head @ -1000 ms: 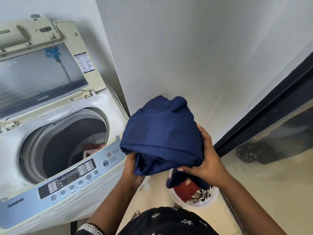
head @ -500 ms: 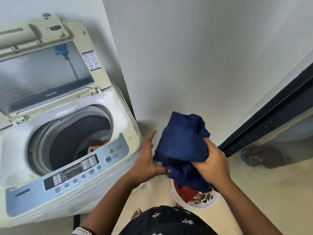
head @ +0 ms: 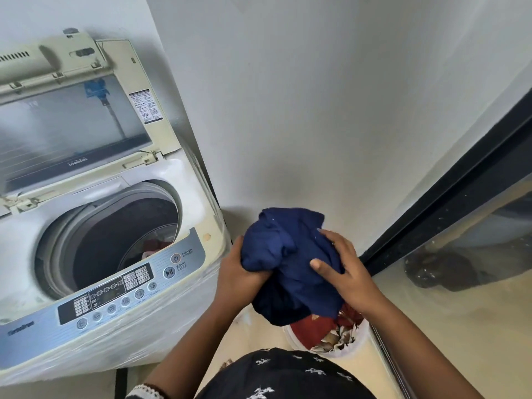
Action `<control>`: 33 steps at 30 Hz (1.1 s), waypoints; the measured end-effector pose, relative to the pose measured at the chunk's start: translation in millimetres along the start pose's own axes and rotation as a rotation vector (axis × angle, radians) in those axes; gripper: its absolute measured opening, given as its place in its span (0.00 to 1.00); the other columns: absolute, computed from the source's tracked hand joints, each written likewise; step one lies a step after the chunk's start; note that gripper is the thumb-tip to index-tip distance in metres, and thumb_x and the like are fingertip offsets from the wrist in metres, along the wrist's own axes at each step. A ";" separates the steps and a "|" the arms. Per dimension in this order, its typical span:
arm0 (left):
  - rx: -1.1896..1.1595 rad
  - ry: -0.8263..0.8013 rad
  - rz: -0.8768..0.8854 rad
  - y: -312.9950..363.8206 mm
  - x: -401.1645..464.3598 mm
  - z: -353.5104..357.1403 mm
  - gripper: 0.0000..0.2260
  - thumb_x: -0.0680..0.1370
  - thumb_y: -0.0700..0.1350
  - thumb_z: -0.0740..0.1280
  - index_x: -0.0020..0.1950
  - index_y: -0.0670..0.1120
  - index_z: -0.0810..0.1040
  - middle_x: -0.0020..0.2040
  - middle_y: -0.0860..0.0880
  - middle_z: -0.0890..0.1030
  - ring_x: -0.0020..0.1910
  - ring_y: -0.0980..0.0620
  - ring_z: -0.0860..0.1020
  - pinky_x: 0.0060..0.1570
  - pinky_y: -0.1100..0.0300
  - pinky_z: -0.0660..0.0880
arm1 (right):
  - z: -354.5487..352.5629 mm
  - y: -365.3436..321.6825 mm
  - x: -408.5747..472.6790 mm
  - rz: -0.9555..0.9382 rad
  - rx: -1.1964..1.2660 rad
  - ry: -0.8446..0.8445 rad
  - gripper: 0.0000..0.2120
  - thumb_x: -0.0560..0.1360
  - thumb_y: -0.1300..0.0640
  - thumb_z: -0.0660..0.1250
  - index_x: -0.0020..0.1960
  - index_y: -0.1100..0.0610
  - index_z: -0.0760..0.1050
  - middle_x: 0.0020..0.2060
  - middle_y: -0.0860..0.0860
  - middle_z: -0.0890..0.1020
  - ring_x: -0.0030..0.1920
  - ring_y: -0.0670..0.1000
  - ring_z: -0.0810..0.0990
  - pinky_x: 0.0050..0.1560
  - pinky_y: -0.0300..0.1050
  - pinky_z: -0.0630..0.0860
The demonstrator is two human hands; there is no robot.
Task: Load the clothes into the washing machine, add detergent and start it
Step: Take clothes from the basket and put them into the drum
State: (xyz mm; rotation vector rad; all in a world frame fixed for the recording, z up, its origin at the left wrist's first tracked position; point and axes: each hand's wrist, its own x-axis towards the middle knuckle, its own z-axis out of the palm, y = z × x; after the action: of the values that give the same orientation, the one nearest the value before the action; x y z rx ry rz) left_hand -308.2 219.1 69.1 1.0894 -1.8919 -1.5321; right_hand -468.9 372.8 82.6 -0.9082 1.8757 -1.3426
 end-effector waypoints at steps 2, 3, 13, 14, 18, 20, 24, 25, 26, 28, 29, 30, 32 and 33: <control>-0.082 -0.033 -0.011 5.3 1.3 2.4 0.24 0.65 0.46 0.77 0.57 0.61 0.75 0.50 0.63 0.83 0.49 0.63 0.81 0.47 0.65 0.79 | -0.8 10.4 -2.0 0.241 0.488 -0.021 0.35 0.67 0.42 0.77 0.70 0.42 0.67 0.69 0.49 0.75 0.65 0.48 0.78 0.60 0.43 0.77; -0.082 -0.059 0.000 7.5 2.5 3.1 0.25 0.63 0.49 0.77 0.57 0.62 0.75 0.51 0.61 0.83 0.50 0.61 0.81 0.49 0.63 0.79 | -2.5 15.0 -1.6 0.332 0.670 -0.041 0.40 0.63 0.44 0.81 0.71 0.43 0.68 0.68 0.51 0.77 0.64 0.52 0.79 0.58 0.47 0.80; -0.129 -0.347 -0.047 1.8 -6.6 -10.4 0.44 0.62 0.49 0.80 0.72 0.56 0.60 0.67 0.58 0.72 0.64 0.63 0.74 0.57 0.65 0.75 | -9.6 44.9 6.9 0.460 0.825 -0.027 0.49 0.52 0.51 0.86 0.70 0.54 0.72 0.62 0.60 0.81 0.59 0.63 0.81 0.51 0.54 0.82; -0.201 -0.378 -0.070 -2.3 -10.9 -12.6 0.48 0.61 0.52 0.81 0.74 0.57 0.57 0.70 0.59 0.69 0.67 0.62 0.72 0.62 0.62 0.74 | -7.9 47.2 7.5 0.449 0.834 -0.005 0.46 0.54 0.53 0.85 0.70 0.54 0.72 0.62 0.60 0.80 0.59 0.64 0.81 0.52 0.55 0.81; -0.482 -0.341 -0.237 -6.3 -24.2 -15.8 0.40 0.67 0.66 0.73 0.75 0.61 0.59 0.72 0.58 0.70 0.68 0.60 0.72 0.62 0.59 0.74 | 6.5 47.4 11.1 0.433 0.899 0.048 0.39 0.57 0.57 0.78 0.68 0.55 0.73 0.60 0.58 0.82 0.56 0.62 0.83 0.46 0.53 0.82; -0.494 -0.186 -0.337 -4.2 -26.8 -17.5 0.22 0.76 0.60 0.65 0.68 0.56 0.69 0.64 0.50 0.78 0.57 0.64 0.79 0.50 0.67 0.76 | 15.1 42.5 15.7 0.432 0.921 0.023 0.39 0.56 0.58 0.77 0.67 0.56 0.73 0.59 0.59 0.82 0.53 0.61 0.84 0.43 0.52 0.82; -0.498 0.100 -0.321 -16.4 -21.0 -45.4 0.09 0.80 0.45 0.63 0.59 0.45 0.74 0.56 0.45 0.82 0.52 0.54 0.82 0.45 0.63 0.77 | 32.2 23.9 31.6 0.424 0.865 -0.053 0.43 0.53 0.58 0.80 0.67 0.58 0.73 0.58 0.61 0.81 0.51 0.60 0.84 0.43 0.52 0.83; -0.512 0.124 -0.311 -18.0 -19.1 -56.7 0.09 0.80 0.44 0.63 0.59 0.46 0.75 0.56 0.46 0.82 0.54 0.52 0.82 0.46 0.61 0.77 | 39.1 18.3 36.5 0.418 0.842 -0.065 0.42 0.51 0.57 0.82 0.65 0.58 0.75 0.58 0.62 0.81 0.51 0.61 0.84 0.44 0.53 0.83; -0.526 0.125 -0.304 -17.7 -17.5 -67.5 0.09 0.81 0.44 0.63 0.60 0.46 0.75 0.56 0.47 0.82 0.55 0.51 0.82 0.48 0.59 0.78 | 46.4 13.6 41.6 0.407 0.830 -0.077 0.40 0.51 0.57 0.82 0.63 0.57 0.76 0.58 0.62 0.81 0.52 0.61 0.83 0.46 0.54 0.83; -0.552 0.114 -0.276 -15.2 -14.0 -89.7 0.09 0.81 0.44 0.63 0.61 0.48 0.75 0.56 0.49 0.83 0.55 0.52 0.83 0.47 0.59 0.78 | 62.7 0.4 50.6 0.382 0.828 -0.096 0.33 0.55 0.60 0.79 0.60 0.57 0.77 0.56 0.62 0.82 0.51 0.61 0.83 0.47 0.53 0.82; -0.552 0.113 -0.248 -14.6 -12.8 -102.3 0.10 0.80 0.45 0.64 0.61 0.49 0.76 0.55 0.51 0.84 0.54 0.54 0.83 0.46 0.62 0.78 | 72.2 -8.9 54.3 0.365 0.834 -0.102 0.31 0.57 0.61 0.76 0.60 0.57 0.77 0.56 0.61 0.82 0.51 0.61 0.83 0.46 0.52 0.83; -0.550 0.130 -0.213 -13.6 -11.7 -116.3 0.12 0.77 0.48 0.67 0.61 0.51 0.76 0.55 0.54 0.84 0.54 0.57 0.82 0.45 0.65 0.78 | 82.4 -17.9 59.1 0.341 0.834 -0.118 0.31 0.58 0.61 0.75 0.61 0.58 0.76 0.56 0.61 0.82 0.52 0.60 0.83 0.46 0.52 0.83; -0.518 0.162 -0.159 -12.5 -8.4 -143.3 0.20 0.72 0.53 0.71 0.62 0.50 0.75 0.56 0.54 0.83 0.56 0.57 0.81 0.46 0.66 0.77 | 100.8 -39.9 67.8 0.288 0.799 -0.159 0.34 0.58 0.59 0.76 0.64 0.59 0.74 0.57 0.61 0.82 0.53 0.61 0.83 0.46 0.51 0.83; -0.501 0.191 -0.141 -15.4 -5.5 -158.8 0.19 0.73 0.53 0.70 0.62 0.49 0.75 0.56 0.52 0.83 0.56 0.56 0.81 0.46 0.66 0.77 | 112.2 -52.8 73.4 0.254 0.771 -0.182 0.34 0.58 0.58 0.76 0.64 0.60 0.74 0.57 0.61 0.82 0.54 0.61 0.82 0.46 0.51 0.82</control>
State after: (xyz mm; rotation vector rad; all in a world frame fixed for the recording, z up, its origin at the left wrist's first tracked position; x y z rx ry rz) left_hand -178.7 130.0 97.3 1.0985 -1.2306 -1.7778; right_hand -408.6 242.7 95.5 -0.3589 1.1269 -1.5731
